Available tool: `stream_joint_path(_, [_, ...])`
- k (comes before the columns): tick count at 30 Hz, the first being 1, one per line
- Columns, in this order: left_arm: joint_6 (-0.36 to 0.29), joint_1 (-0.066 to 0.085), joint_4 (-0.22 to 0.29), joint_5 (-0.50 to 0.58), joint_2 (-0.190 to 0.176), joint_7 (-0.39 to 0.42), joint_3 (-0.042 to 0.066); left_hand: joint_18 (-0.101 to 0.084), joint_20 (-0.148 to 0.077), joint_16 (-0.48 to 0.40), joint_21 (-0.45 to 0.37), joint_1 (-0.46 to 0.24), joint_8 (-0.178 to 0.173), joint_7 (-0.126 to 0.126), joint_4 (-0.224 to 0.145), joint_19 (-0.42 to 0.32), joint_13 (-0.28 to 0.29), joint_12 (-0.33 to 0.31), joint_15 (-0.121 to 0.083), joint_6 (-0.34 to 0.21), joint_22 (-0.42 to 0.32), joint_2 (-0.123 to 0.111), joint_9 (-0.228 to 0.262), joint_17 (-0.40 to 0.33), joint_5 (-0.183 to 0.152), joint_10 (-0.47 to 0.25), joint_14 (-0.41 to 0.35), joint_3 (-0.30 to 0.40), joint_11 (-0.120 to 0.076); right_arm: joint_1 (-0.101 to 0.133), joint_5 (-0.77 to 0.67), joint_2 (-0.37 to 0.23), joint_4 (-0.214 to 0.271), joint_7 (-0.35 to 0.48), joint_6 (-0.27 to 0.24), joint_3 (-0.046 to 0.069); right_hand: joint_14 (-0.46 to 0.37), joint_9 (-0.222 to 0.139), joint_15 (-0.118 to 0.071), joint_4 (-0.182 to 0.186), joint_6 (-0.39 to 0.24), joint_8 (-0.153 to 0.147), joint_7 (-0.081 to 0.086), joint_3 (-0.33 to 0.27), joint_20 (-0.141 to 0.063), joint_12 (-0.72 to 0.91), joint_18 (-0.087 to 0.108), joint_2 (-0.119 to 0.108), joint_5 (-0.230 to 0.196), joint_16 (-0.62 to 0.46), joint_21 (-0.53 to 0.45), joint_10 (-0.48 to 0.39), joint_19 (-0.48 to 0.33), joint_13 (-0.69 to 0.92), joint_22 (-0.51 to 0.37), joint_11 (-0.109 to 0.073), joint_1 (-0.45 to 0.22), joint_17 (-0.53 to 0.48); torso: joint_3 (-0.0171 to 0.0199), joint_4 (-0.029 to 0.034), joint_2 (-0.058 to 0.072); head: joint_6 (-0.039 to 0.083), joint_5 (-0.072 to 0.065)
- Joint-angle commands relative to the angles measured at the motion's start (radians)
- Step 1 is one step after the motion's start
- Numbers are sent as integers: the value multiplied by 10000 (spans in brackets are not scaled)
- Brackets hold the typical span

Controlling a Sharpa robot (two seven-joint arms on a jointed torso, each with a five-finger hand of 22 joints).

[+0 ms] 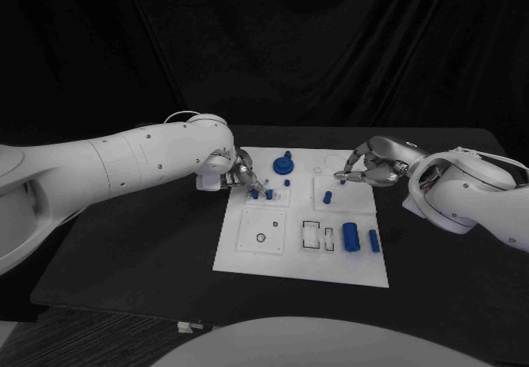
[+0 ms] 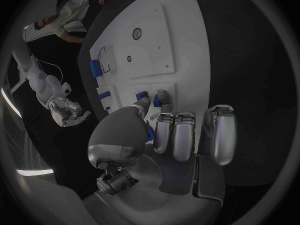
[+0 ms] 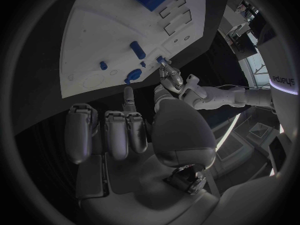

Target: Assemble the parts on the task board

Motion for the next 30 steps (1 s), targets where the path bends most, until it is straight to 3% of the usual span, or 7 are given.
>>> stream_joint_path(1, [-112,-24,51,51,-8,180,6,116,-83,133,-74,120,143,-28,92,377,2619,216,-82,-179,2208,-47,242,2666,-124,1110,1039,-647,-89,-22,-23,8,-8,-173,48,7,933,164,72,-65,-53,189,-16,152,79,166,226,-8,200,-185,-218,991,233,2678,2163,-4,170,2067,2,3,2,1,3])
stream_joint_path(8, [-116,-23,96,-125,-51,178,7,112,-111,133,-59,100,345,-94,153,386,2619,216,-116,-11,2213,-51,420,2666,-144,1110,1039,-742,-134,-24,-23,11,-10,-174,50,7,933,164,72,-65,-53,189,-16,152,79,166,226,-8,200,-185,-218,991,233,2678,2163,-4,170,2067,0,2,0,1,6])
stream_joint_path(10, [-120,-22,107,-251,-57,193,7,109,-141,133,-42,80,701,-152,198,396,2619,216,-151,327,2218,-51,546,2666,-148,1110,1039,-805,-180,-25,-23,10,-10,-174,51,7,933,164,72,-65,-53,189,-16,152,79,166,226,-8,200,-185,-218,991,233,2678,2163,-4,170,2067,1,5,-1,1,0])
stream_joint_path(15, [-96,-22,127,-459,-68,212,7,109,-147,133,-44,80,837,-165,206,396,2619,216,-159,442,2218,-55,585,2666,-150,1110,1039,-820,-190,-27,-23,11,-11,-173,55,7,933,164,72,-65,-53,189,-16,152,79,166,226,-8,200,-185,-218,991,233,2678,2163,-4,170,2067,3,2,-7,1,-4])
stream_joint_path(17, [-88,-22,136,-493,-69,208,7,106,-164,133,-32,98,1212,-196,213,403,2619,216,-177,732,2222,-49,691,2666,-143,1110,1039,-838,-214,-28,-23,11,-11,-173,57,7,933,164,72,-65,-53,189,-16,152,79,166,226,-8,200,-185,-218,991,233,2678,2163,-4,170,2067,4,5,-5,1,-3])
stream_joint_path(21, [-72,-21,150,-528,-71,202,7,106,-184,133,-30,113,1537,-228,224,405,2619,216,-198,987,2222,-45,788,2666,-143,1110,1039,-860,-239,-29,-23,11,-12,-175,61,7,933,164,72,-65,-53,189,-16,152,79,166,226,-8,200,-185,-218,991,233,2678,2163,-4,170,2067,3,-1,0,1,9])
stream_joint_path(30, [-126,-21,205,-549,-94,232,7,100,-213,133,-2,180,1638,-283,210,420,2619,216,-232,1154,2231,-18,815,2666,-108,1110,1039,-862,-281,-32,-23,12,-18,-180,71,7,929,165,73,-69,-57,198,-13,135,80,166,227,15,208,-196,-225,991,233,2678,2162,-1,223,2047,0,-2,2,1,13])
